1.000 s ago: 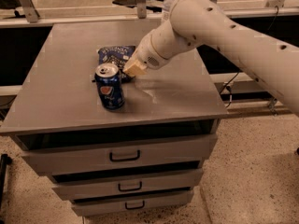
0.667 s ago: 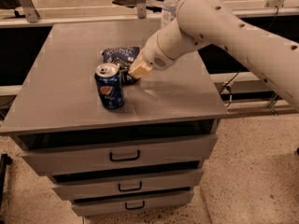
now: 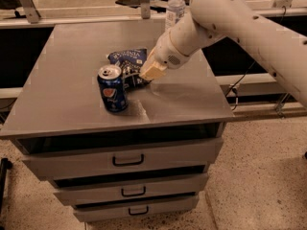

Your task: Move blue chip bag near pepsi can

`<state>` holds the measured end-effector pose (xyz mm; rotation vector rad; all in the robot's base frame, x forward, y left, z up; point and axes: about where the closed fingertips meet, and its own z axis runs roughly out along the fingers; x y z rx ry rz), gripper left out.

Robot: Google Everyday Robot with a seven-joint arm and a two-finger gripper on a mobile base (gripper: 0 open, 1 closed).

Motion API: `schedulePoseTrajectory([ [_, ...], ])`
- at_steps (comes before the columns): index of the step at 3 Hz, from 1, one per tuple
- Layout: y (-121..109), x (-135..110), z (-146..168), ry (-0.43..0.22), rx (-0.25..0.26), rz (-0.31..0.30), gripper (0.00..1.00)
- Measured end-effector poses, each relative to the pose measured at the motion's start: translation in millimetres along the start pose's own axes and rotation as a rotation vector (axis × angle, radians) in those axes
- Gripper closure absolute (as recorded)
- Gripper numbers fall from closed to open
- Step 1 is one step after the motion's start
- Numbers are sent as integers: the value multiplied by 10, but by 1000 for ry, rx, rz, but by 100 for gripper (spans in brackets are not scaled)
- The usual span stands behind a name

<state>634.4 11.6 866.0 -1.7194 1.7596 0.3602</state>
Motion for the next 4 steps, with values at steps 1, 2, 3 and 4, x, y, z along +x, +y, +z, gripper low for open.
schedulePoseTrajectory([
  [1,8,49,-31,18,-59,-40,53],
  [2,4,62,-43,24,-92,-66,29],
  [3,16,34,-10,23,-121,-89,6],
  [4,18,38,-36,32,-134,-102,0],
])
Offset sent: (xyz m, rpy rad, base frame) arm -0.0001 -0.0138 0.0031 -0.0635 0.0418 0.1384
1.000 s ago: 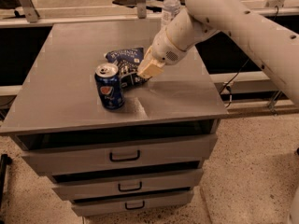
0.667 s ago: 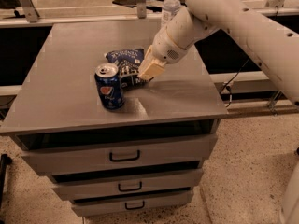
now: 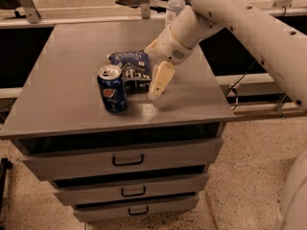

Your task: Move blue chip bag near pepsi can

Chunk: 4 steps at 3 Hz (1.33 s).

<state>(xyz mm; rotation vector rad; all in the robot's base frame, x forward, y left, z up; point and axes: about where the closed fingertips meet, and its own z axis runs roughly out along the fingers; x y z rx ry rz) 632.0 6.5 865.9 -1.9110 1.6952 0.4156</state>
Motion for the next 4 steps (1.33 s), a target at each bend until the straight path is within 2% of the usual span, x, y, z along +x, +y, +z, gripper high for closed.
schedulePoseTrajectory([
  [2,82,203,-436,8,67,44,0],
  [3,289,65,-777,-44,143,47,0],
  [4,412,405,-938,-33,212,116,0],
])
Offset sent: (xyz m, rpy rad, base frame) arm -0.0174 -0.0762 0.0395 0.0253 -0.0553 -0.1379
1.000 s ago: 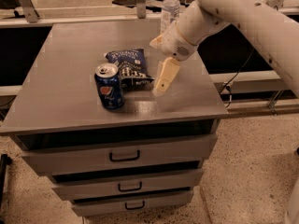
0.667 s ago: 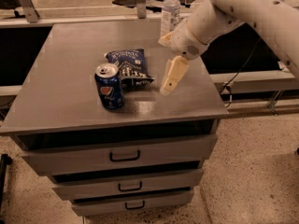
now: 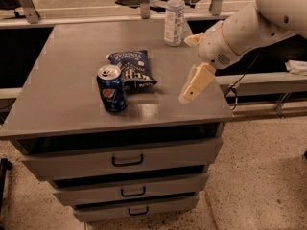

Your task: Move blue chip bag near pepsi can

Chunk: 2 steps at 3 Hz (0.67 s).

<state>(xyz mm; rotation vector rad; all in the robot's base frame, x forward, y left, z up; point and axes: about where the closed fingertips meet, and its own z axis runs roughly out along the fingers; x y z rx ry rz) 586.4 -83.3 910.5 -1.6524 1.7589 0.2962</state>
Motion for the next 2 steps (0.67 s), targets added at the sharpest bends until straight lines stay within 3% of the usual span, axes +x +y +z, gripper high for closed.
schedulePoseTrajectory([
  [2,33,-84,102,-33,-29,-28,0],
])
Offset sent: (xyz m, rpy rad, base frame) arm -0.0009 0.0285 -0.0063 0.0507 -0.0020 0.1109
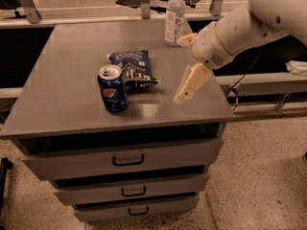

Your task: Move blue chip bag near pepsi can

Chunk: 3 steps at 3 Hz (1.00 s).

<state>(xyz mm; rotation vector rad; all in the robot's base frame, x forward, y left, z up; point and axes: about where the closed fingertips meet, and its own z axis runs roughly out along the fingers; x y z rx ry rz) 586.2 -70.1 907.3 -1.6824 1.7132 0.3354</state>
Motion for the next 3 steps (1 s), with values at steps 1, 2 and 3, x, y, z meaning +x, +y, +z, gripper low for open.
schedulePoseTrajectory([
  [1,-149,144,-437,32,69,0,0],
  [2,-315,345,-1232,50,217,14,0],
  [3,-338,412,-1417,55,251,24,0],
])
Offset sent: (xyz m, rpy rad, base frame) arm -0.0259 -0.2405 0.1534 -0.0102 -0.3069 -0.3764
